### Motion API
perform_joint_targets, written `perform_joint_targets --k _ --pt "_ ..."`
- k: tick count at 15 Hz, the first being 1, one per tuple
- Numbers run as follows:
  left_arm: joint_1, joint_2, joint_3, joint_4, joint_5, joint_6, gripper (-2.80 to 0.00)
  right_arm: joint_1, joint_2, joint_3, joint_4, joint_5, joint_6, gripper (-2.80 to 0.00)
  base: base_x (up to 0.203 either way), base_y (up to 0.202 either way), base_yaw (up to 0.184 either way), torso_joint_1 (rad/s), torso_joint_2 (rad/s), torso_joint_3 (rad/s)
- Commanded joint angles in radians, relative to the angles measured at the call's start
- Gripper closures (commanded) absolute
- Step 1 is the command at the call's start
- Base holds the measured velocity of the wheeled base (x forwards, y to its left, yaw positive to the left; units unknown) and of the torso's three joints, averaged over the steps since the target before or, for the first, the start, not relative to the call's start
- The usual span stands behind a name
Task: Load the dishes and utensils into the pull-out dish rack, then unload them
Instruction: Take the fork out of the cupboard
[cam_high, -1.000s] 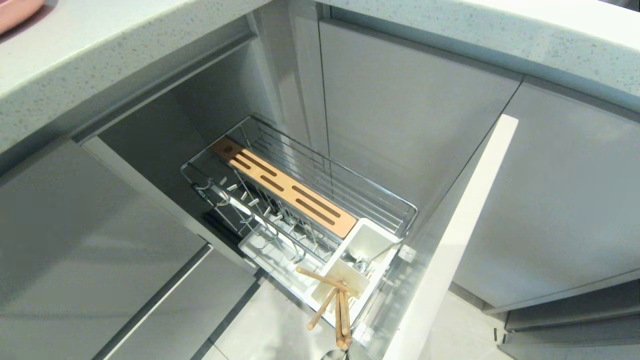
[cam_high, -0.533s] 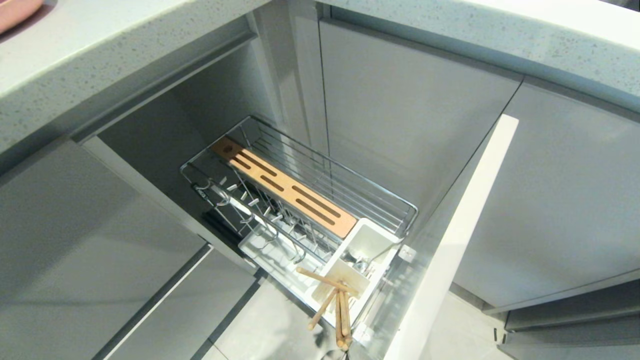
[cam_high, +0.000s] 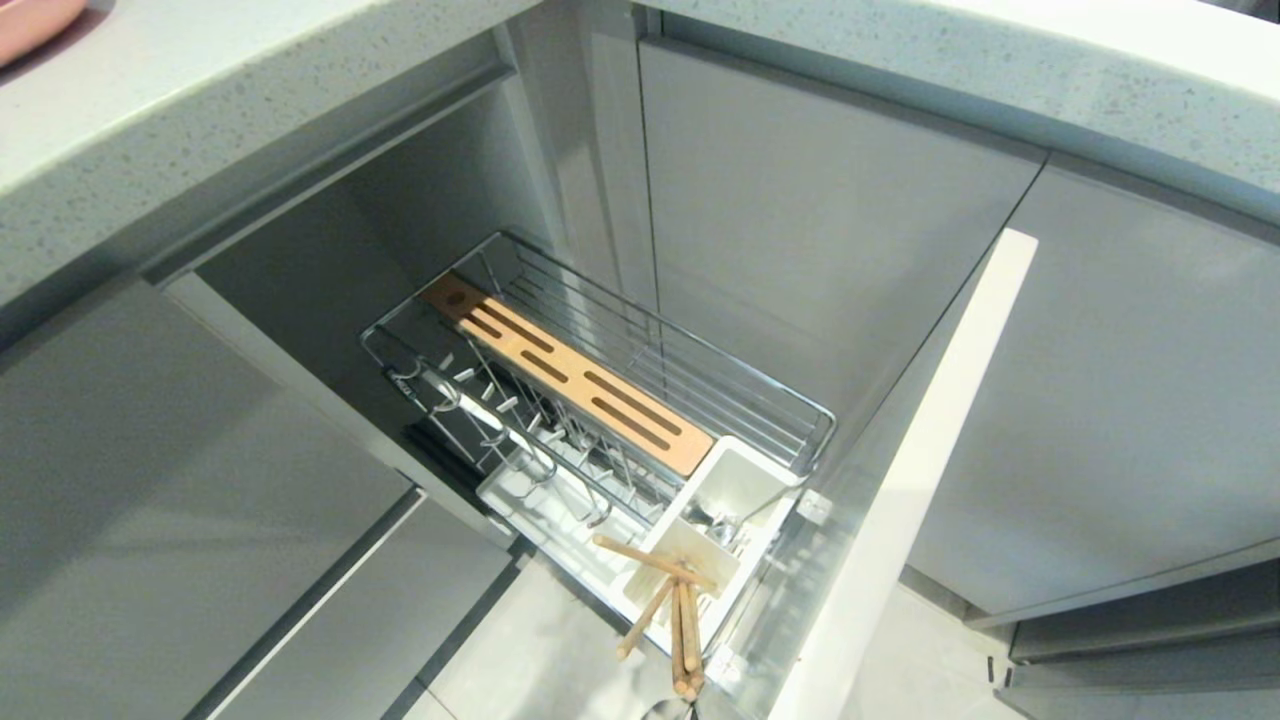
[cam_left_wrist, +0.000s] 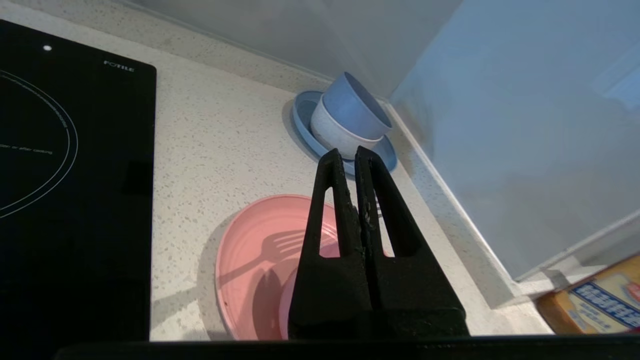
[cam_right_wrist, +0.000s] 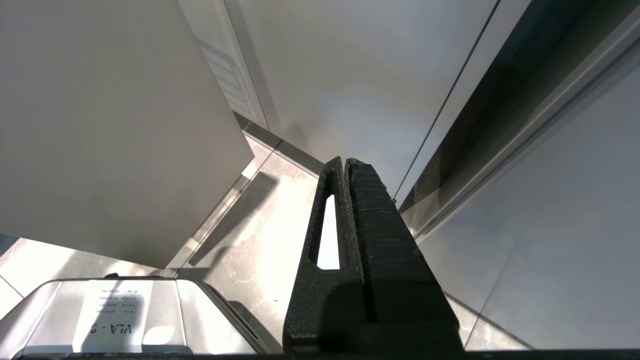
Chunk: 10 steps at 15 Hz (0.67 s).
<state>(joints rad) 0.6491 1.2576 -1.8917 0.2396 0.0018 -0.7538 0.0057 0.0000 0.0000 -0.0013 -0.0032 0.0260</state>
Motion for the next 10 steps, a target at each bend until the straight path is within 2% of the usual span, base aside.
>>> perform_joint_targets --k 1,3,6,10 --pt "0.012 0.061 -0.025 0.001 -0.005 -0.009 0.00 0.000 0.000 0.002 0.000 0.000 0.000 0.00 0.000 0.000 0.000 0.000 0.00 0.000" --pt "0.018 0.096 -0.043 -0.013 -0.022 -0.017 0.00 0.001 0.000 0.001 0.000 0.000 0.000 0.00 0.000 0.000 0.000 0.000 0.00 0.000" --pt "0.049 0.129 -0.042 -0.044 -0.159 -0.071 0.00 0.000 0.000 0.002 0.000 0.000 0.000 0.00 0.000 0.000 0.000 0.000 0.00 0.000" --pt "0.053 0.148 -0.041 -0.068 -0.252 -0.137 0.00 0.000 0.000 0.002 0.000 0.000 0.000 0.00 0.000 0.000 0.000 0.000 0.00 0.000"
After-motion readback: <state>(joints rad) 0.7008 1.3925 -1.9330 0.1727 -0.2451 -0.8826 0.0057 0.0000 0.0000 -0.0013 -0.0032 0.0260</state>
